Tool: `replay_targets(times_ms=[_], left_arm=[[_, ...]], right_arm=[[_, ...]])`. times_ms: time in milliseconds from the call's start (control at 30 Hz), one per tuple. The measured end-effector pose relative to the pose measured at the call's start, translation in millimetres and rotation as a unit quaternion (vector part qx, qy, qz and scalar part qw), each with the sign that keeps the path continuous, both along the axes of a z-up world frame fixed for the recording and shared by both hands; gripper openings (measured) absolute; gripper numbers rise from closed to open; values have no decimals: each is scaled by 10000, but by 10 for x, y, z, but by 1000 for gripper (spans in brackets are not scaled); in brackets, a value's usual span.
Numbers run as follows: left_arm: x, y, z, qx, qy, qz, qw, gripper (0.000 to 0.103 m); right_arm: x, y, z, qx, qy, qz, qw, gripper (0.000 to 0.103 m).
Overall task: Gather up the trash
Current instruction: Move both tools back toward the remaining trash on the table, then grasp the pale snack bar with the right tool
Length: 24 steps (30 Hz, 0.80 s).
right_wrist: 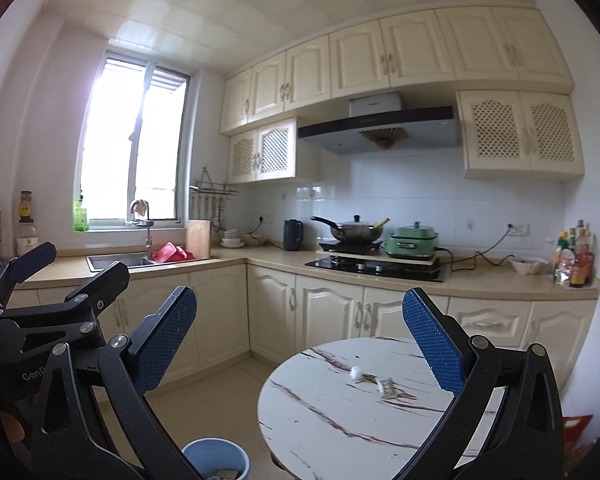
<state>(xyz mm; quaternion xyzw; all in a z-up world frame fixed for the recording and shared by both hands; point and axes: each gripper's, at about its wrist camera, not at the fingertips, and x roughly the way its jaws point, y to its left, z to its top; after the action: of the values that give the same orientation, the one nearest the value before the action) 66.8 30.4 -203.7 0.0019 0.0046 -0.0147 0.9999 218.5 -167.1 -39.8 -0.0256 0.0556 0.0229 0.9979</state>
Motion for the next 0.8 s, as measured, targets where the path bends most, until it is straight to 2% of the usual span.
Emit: replay_targets(times_ms=[233, 400, 667, 800], left_arm=[[426, -184, 165, 152, 260, -231, 9993, 102], [974, -372, 98, 215, 883, -373, 9952, 102], [1974, -702, -136, 254, 2090, -701, 9751, 102], [2492, -853, -231, 270, 2611, -770, 9619, 102]], right_arm=[[168, -319, -175, 102, 207, -194, 9995, 103], [483, -732, -438, 393, 643, -371, 9965, 103], [1159, -1504, -1075, 856, 1699, -825, 9783, 103], [1627, -1848, -1472, 789, 2347, -981, 9639, 103]])
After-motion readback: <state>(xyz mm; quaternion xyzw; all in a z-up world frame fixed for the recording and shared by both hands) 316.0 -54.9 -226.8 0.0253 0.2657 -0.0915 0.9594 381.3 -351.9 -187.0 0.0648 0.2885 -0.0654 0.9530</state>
